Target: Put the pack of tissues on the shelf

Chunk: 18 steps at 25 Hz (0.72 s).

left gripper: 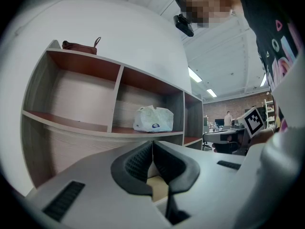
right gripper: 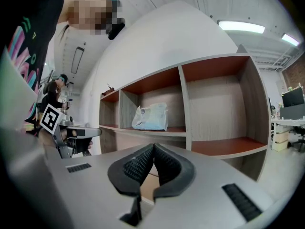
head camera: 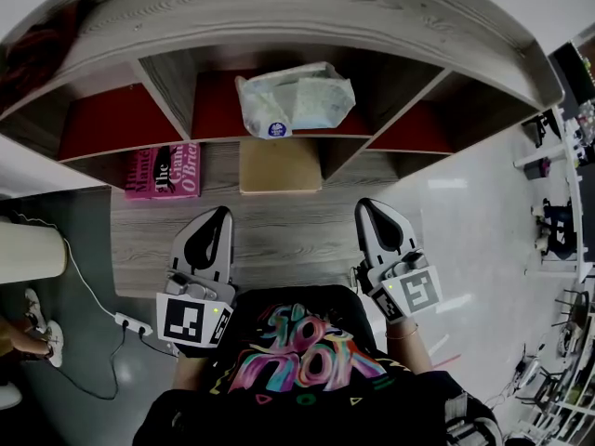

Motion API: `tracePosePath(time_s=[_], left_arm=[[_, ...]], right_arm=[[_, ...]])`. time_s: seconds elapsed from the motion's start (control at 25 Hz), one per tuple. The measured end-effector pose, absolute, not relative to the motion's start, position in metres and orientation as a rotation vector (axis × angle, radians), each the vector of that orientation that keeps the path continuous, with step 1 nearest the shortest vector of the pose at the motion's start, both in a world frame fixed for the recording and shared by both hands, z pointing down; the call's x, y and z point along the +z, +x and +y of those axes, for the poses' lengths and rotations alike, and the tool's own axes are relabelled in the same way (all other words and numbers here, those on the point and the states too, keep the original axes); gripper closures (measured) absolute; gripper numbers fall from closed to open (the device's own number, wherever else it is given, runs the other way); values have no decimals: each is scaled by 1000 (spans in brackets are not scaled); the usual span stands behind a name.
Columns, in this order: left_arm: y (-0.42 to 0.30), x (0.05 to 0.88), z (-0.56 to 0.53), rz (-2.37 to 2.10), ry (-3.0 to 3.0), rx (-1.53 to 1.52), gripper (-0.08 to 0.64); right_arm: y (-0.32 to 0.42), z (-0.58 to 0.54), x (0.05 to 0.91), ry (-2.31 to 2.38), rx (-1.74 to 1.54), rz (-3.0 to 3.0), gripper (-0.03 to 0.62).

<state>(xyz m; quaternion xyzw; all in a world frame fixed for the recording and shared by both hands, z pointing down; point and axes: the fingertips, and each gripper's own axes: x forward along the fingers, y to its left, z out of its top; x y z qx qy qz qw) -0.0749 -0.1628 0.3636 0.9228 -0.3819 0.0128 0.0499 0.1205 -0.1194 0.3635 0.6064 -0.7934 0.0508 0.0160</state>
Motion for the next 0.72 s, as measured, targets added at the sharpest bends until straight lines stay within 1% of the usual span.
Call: tracePosePath(time_s=[0.72], left_arm=[[-78, 365, -166, -1182, 2797, 40, 535]], right_arm=[[120, -123, 368, 1880, 180, -2459, 577]])
